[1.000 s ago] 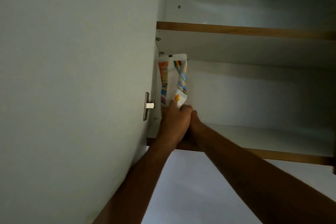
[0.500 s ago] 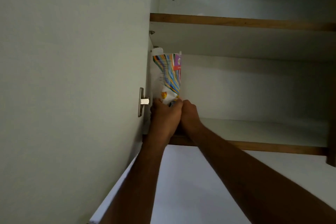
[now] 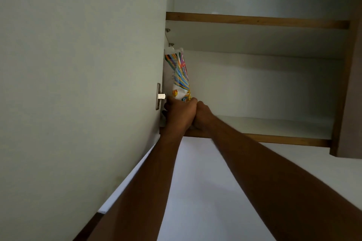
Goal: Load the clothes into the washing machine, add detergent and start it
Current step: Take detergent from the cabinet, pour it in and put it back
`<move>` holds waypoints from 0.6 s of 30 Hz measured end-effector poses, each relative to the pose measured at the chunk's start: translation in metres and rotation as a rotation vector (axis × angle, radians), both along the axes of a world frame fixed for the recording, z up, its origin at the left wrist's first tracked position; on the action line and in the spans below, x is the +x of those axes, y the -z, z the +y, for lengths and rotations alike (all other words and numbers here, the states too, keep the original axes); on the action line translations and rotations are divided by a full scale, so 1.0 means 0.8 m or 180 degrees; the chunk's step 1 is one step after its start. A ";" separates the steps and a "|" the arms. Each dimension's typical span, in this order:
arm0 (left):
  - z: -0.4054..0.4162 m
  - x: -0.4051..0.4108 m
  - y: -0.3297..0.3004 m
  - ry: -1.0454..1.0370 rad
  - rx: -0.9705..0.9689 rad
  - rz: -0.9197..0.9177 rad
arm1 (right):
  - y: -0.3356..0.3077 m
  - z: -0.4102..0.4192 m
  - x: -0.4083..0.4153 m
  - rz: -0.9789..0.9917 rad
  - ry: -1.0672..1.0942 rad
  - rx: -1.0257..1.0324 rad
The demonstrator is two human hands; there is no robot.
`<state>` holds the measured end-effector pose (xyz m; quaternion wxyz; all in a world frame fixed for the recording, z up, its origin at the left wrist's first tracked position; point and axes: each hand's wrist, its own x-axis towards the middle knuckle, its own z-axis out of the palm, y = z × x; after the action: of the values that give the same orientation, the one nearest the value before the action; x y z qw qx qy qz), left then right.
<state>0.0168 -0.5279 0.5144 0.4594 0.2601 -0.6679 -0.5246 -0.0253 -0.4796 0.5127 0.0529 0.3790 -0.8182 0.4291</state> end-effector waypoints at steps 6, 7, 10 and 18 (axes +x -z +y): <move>0.022 0.015 0.022 0.0014 -0.0382 0.0296 | -0.004 0.032 0.012 0.0502 0.0313 -0.0672; 0.038 0.033 0.024 -0.0007 -0.0532 0.0358 | -0.003 0.042 0.019 0.0705 0.0298 -0.0677; 0.078 0.075 0.031 -0.0183 -0.1422 0.0681 | 0.004 0.075 0.034 0.1185 0.0273 -0.0983; 0.175 0.208 -0.003 -0.0428 -0.2540 0.1554 | -0.006 0.152 0.116 0.1926 0.0379 -0.1531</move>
<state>0.1836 -0.3882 0.5166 0.6999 -0.0250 -0.6715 -0.2418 0.0679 -0.3583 0.5173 0.4040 0.4171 -0.6622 0.4737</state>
